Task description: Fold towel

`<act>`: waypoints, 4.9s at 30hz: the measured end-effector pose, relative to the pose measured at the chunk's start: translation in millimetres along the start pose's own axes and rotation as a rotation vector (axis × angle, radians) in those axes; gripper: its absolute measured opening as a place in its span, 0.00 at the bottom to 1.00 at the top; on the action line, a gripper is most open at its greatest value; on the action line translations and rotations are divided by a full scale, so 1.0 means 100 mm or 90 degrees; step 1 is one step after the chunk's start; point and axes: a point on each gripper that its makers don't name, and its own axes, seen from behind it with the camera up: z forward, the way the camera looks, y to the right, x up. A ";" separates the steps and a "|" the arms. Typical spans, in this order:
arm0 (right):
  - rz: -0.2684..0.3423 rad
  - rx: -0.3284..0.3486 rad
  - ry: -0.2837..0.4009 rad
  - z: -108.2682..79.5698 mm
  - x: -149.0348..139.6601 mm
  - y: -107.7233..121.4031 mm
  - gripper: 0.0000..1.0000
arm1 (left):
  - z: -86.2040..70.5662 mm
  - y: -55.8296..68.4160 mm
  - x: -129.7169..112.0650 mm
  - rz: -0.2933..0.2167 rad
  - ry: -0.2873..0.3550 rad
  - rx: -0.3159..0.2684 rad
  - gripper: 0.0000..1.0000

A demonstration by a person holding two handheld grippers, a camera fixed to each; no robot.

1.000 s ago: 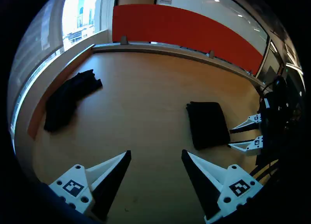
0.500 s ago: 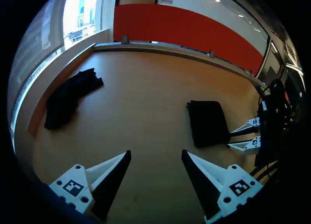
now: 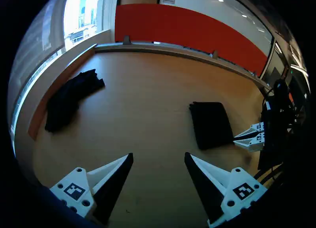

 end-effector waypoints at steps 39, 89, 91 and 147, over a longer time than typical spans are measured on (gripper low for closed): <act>-0.085 -0.078 0.217 -0.98 1.70 0.30 0.02 | -0.12 0.05 0.31 0.021 0.035 -0.014 0.97; 0.041 -0.256 0.222 -2.19 0.85 2.03 0.02 | 0.03 0.37 0.43 0.070 0.023 -0.032 0.97; 0.045 -0.263 0.221 -2.23 0.81 2.10 0.02 | 0.04 0.38 0.43 0.073 0.022 -0.033 0.97; 0.123 -0.376 0.162 -3.13 -0.31 3.26 0.02 | 0.09 0.77 0.48 0.118 0.011 -0.045 0.96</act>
